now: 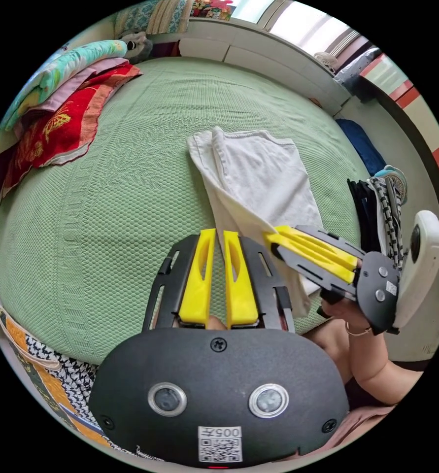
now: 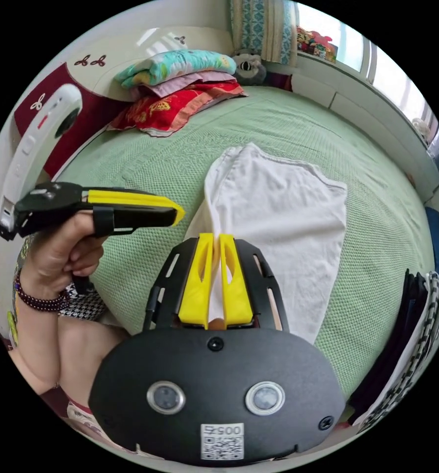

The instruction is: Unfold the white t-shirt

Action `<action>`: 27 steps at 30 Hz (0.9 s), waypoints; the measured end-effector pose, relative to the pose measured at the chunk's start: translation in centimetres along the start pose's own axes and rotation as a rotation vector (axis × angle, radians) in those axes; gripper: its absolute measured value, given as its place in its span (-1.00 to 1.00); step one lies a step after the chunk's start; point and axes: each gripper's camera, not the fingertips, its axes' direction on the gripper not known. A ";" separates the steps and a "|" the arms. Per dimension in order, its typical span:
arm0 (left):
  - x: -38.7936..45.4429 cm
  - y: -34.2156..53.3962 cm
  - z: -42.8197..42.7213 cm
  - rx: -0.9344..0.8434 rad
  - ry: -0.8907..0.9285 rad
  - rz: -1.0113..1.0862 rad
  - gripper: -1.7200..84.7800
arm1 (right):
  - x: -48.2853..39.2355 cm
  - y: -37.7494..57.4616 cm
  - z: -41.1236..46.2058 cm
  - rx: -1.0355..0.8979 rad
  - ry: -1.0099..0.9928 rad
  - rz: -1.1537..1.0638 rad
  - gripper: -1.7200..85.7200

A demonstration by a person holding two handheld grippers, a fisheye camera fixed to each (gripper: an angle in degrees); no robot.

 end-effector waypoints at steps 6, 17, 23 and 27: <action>1.9 -0.4 1.2 -0.012 0.018 0.035 -0.68 | 5.0 1.4 -3.0 0.064 0.035 0.107 -0.98; 4.1 -1.6 3.9 -0.036 -0.058 -0.025 -0.67 | 16.6 5.1 -7.5 0.169 0.148 0.383 -0.99; 5.5 -1.8 4.4 -0.040 -0.119 -0.054 -0.73 | 22.7 7.6 -8.9 0.187 0.265 0.563 -0.99; 6.0 -1.7 4.2 -0.028 -0.081 -0.066 -0.82 | 25.4 8.7 -9.4 0.185 0.360 0.662 -0.99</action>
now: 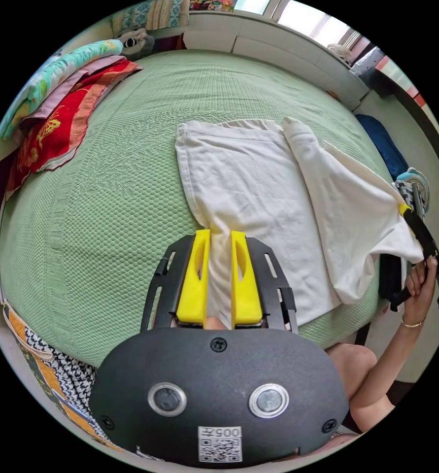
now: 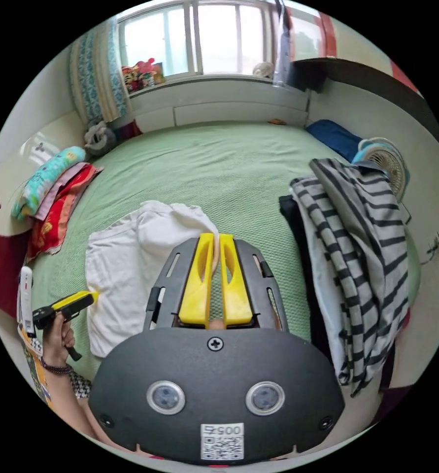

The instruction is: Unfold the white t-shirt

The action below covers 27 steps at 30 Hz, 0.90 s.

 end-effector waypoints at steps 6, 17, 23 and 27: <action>0.6 0.4 -1.2 0.036 0.005 0.002 -0.89 | 3.1 -1.2 1.7 -0.006 0.112 0.106 -0.99; -3.9 2.7 -6.1 0.158 -0.182 -0.235 -0.91 | 2.3 -3.7 7.6 -0.188 -0.041 0.053 -0.99; -4.0 3.3 -5.5 0.065 -0.195 -0.273 -0.89 | 1.0 -4.8 12.3 -0.380 0.047 -0.020 -0.97; -3.4 4.4 -8.3 0.178 -0.212 -0.290 -0.88 | 1.6 -5.9 12.4 -0.347 0.030 -0.025 -0.86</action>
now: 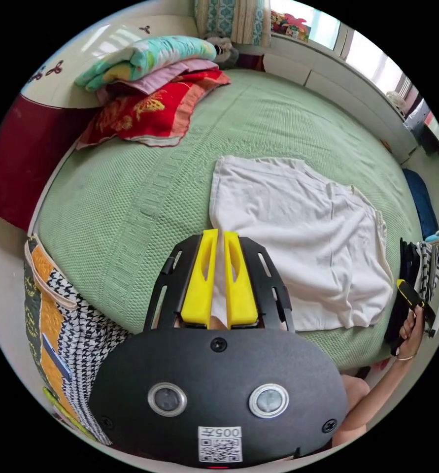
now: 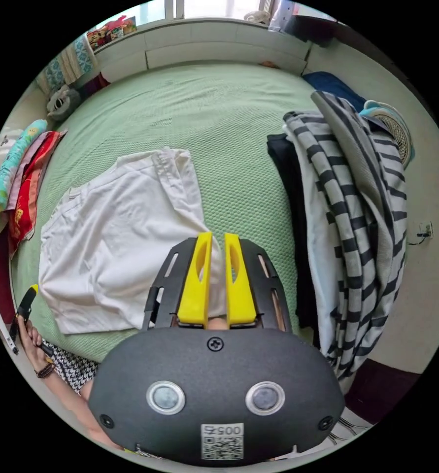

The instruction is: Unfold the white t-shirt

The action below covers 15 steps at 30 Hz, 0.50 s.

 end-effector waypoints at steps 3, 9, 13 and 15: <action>0.1 0.5 -0.3 -0.020 0.114 0.022 -0.87 | 0.4 -0.6 0.5 -0.070 -0.118 -0.066 -0.77; 3.9 0.4 0.2 -0.066 0.136 0.128 -0.84 | -1.1 -0.5 2.2 -0.187 -0.108 -0.245 -0.66; 6.6 0.7 1.0 -0.125 0.167 0.199 -0.84 | -1.3 -0.3 3.5 -0.240 -0.131 -0.316 -0.65; 7.8 0.9 1.4 -0.155 0.184 0.234 -0.84 | -1.5 -0.4 4.3 -0.262 -0.120 -0.332 -0.65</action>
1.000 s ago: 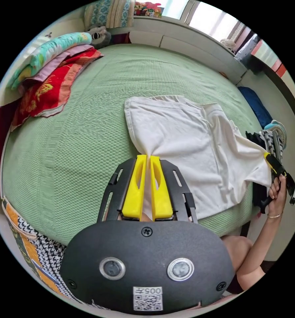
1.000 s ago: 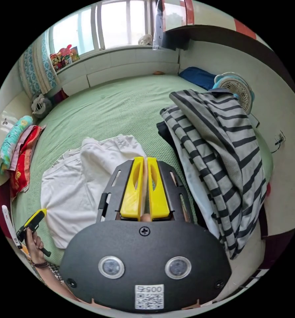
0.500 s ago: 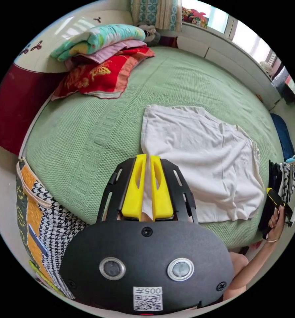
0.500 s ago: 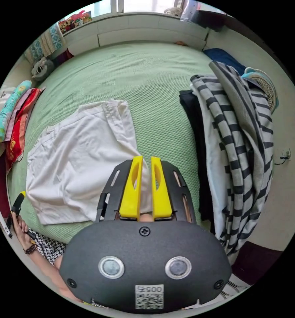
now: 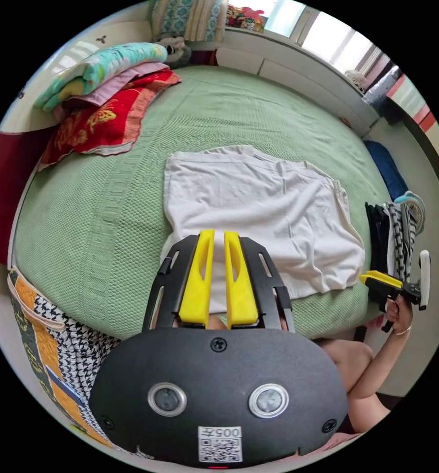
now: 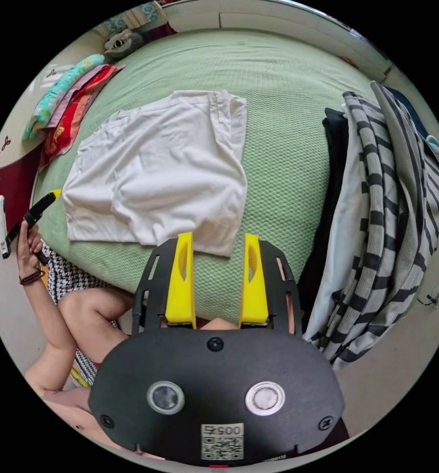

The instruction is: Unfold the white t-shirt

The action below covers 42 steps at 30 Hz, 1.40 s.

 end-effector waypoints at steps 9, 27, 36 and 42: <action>5.3 1.3 4.7 -0.197 -0.086 0.179 -0.88 | -1.4 -3.3 4.6 -0.133 0.055 -0.020 -0.70; 6.4 3.2 7.4 -0.378 -0.231 0.222 -0.97 | -1.5 -0.2 4.8 -0.191 0.159 -0.017 -0.84; 3.6 3.0 1.3 -0.166 -0.158 0.140 -0.97 | -1.8 3.1 -1.4 0.160 0.061 0.030 -0.72; 2.9 1.4 1.3 -0.108 -0.067 0.142 -0.97 | -4.8 2.7 -2.1 0.359 0.040 -0.001 -0.69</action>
